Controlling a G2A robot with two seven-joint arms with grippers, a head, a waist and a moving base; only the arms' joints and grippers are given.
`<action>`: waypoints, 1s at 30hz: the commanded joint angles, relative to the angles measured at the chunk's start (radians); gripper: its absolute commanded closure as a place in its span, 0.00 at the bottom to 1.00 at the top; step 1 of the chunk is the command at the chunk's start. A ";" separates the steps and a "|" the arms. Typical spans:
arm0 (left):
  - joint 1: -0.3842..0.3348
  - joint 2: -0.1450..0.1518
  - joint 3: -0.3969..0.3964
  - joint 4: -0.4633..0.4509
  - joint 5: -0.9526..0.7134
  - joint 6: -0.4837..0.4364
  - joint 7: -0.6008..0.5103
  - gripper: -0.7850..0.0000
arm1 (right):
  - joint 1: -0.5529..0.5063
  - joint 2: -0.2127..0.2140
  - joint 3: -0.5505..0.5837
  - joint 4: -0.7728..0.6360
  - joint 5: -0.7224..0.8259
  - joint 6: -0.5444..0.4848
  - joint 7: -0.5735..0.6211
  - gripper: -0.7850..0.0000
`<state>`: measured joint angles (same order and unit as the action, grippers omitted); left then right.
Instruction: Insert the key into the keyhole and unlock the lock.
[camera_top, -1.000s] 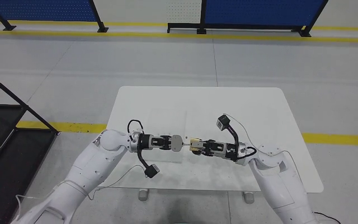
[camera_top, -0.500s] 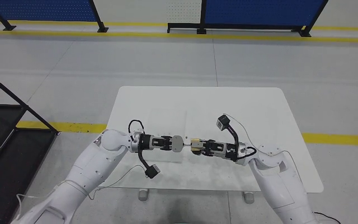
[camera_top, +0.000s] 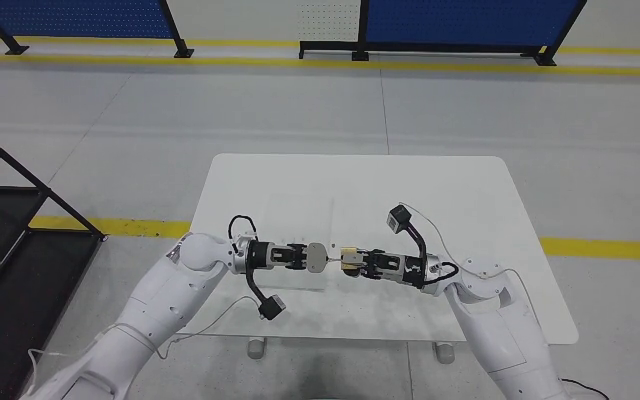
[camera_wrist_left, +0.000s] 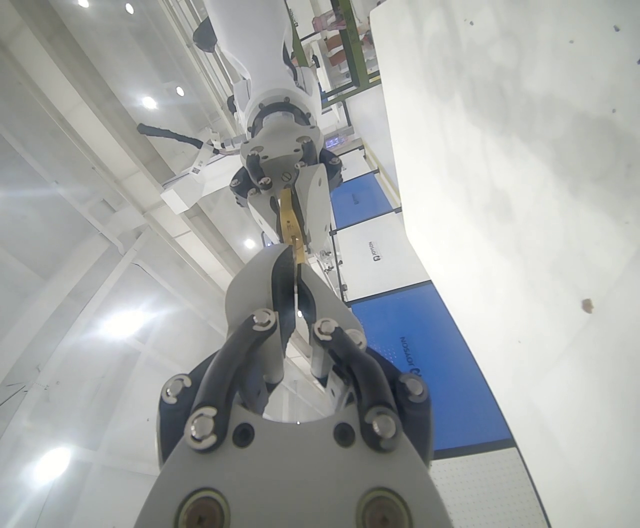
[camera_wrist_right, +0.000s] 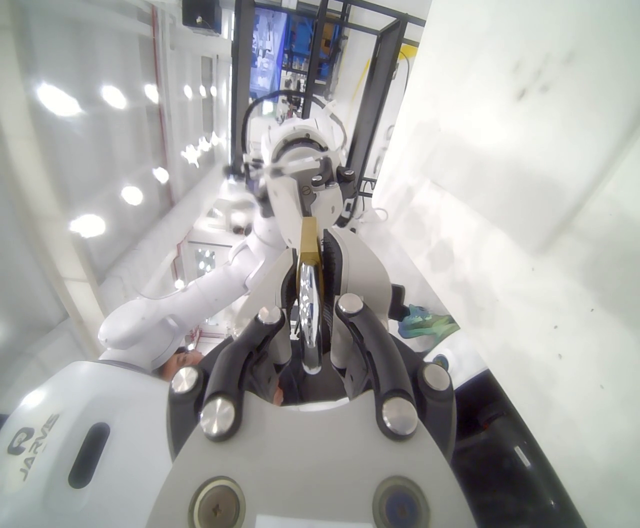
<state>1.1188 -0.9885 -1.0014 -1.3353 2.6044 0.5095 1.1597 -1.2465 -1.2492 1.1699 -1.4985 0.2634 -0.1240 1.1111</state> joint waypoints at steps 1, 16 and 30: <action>0.001 0.000 0.000 -0.001 0.000 -0.001 -0.002 1.00 | 0.000 0.000 0.000 0.000 0.000 0.000 0.000 1.00; 0.017 -0.001 0.006 -0.030 0.060 -0.009 -0.081 1.00 | 0.000 0.000 0.000 0.000 0.000 0.000 0.000 1.00; 0.025 0.003 -0.002 -0.050 0.038 -0.024 -0.060 1.00 | 0.000 0.000 0.000 0.000 0.000 0.000 0.000 1.00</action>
<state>1.1440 -0.9854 -1.0031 -1.3867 2.6565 0.4903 1.0893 -1.2464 -1.2493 1.1698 -1.4985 0.2635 -0.1240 1.1111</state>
